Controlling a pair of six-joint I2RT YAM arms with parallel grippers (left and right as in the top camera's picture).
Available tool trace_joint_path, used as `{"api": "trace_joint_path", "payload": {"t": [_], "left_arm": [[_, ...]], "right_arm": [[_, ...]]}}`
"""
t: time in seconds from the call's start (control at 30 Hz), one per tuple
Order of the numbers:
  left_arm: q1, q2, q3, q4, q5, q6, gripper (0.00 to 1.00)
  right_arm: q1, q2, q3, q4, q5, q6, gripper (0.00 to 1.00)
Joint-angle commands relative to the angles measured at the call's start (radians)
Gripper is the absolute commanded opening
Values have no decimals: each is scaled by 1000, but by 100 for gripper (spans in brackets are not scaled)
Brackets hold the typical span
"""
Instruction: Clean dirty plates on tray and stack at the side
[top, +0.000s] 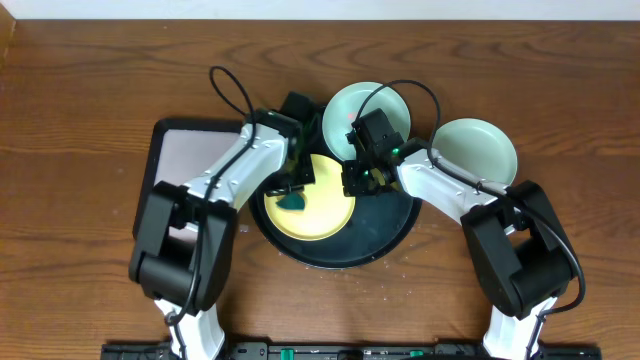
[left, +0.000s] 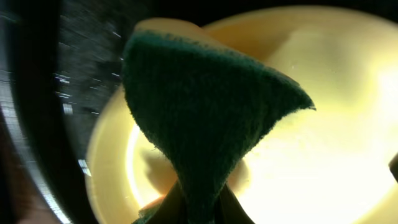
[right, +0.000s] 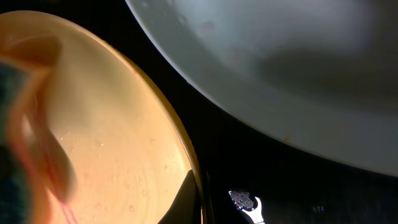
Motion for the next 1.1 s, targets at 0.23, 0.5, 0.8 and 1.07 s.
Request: {"api": "trace_joint_path", "payload": {"t": [0.23,0.5,0.8,1.07], "left_arm": [[-16,53,-89,-2,168,157,8],[-24,53,-89,25,441,468,7],[-4,53,-89,75,-151,81,8],[-16,53,-89,-33,-230,-79,7]], "right_arm": [[5,23,4,-15,23,17,1],[4,23,4,-12,24,17,1],[5,23,4,-13,24,17,1],[4,23,4,-15,28,17,1]]}}
